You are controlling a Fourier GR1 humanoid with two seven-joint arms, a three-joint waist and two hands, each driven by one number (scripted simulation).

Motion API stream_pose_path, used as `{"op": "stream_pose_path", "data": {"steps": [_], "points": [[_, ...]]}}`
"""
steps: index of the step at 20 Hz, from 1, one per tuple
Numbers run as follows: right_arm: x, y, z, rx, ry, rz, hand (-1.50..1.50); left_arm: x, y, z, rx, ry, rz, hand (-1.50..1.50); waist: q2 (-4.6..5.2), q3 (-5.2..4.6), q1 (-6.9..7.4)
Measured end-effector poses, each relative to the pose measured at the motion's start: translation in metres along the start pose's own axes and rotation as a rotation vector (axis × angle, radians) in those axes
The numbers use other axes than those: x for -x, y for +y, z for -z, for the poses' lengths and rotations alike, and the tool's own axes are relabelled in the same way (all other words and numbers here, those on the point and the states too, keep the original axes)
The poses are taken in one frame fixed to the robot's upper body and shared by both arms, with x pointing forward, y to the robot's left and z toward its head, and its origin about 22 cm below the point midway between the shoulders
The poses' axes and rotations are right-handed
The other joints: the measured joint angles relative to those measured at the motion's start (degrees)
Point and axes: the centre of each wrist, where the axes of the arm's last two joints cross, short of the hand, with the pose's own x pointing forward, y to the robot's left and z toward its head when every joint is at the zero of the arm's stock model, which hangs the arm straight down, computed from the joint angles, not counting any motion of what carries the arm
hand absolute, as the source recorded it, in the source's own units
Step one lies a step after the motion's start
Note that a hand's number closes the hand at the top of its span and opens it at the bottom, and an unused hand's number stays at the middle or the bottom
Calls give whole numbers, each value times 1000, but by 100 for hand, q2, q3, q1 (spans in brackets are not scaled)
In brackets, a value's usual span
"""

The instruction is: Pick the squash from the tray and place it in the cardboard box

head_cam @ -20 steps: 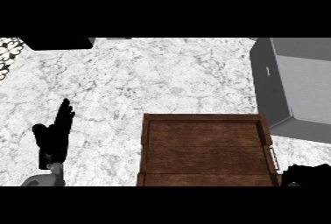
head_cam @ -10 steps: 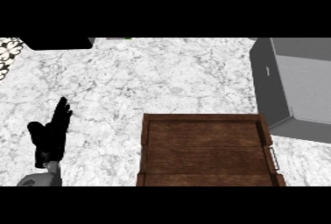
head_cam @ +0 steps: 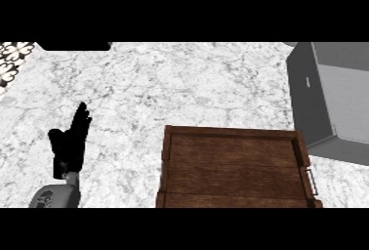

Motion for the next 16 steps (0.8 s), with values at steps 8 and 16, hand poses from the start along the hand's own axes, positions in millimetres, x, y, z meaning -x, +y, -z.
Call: {"op": "stream_pose_path", "data": {"steps": [8, 16], "points": [[55, 10, 50, 12, 43, 67, 150, -4, 7, 3, 24, -4, 3, 0, 25, 4, 136], [93, 48, 111, 2, 58, 66, 150, -4, 2, 7, 33, -11, -3, 0, 46, 6, 197]]}}
